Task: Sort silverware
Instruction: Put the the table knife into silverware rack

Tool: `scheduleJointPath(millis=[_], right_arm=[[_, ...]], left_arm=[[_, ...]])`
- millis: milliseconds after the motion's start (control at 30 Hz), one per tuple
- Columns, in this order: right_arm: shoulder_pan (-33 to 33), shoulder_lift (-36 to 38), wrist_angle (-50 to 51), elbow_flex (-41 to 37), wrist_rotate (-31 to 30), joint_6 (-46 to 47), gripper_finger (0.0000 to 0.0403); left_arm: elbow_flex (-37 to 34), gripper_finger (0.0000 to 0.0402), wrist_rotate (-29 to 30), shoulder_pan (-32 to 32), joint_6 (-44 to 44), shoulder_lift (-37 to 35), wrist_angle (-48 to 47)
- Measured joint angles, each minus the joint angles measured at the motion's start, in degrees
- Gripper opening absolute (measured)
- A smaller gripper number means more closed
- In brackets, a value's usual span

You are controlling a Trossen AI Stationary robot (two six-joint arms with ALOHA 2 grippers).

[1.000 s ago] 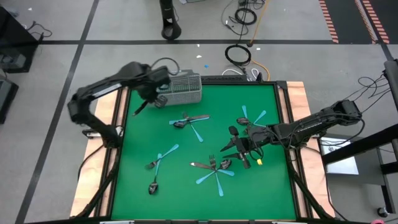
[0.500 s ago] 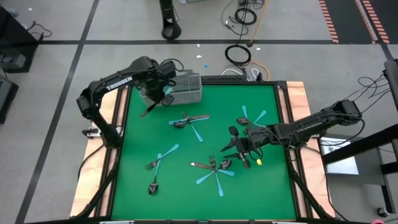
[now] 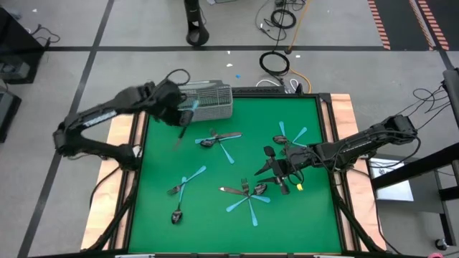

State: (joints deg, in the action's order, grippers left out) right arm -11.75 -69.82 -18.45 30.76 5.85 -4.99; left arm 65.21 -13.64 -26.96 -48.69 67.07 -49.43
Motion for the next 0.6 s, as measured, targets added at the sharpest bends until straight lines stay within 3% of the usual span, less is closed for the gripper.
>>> scheduleJointPath(millis=[233, 433, 533, 600], right_arm=[[0.00, 0.00, -0.27, 0.00, 0.02, -0.16, 0.0118], [0.00, 0.00, -1.64, 0.02, 0.02, 0.93, 0.0118], [0.00, 0.00, -3.47, 0.02, 0.02, 1.22, 0.0118], [0.00, 0.00, -4.53, 0.02, 0.02, 1.31, 0.0118]], left_arm=[[-22.16, 0.0035, 2.65, 5.79, -9.44, -2.98, 54.54], [-39.42, 0.0035, 17.48, 10.10, -14.58, 1.05, 92.69], [-46.23, 0.0035, 29.32, 12.55, -16.70, 4.94, 118.63], [-48.64, 0.0035, 35.84, 13.64, -16.95, 7.83, 130.58]])
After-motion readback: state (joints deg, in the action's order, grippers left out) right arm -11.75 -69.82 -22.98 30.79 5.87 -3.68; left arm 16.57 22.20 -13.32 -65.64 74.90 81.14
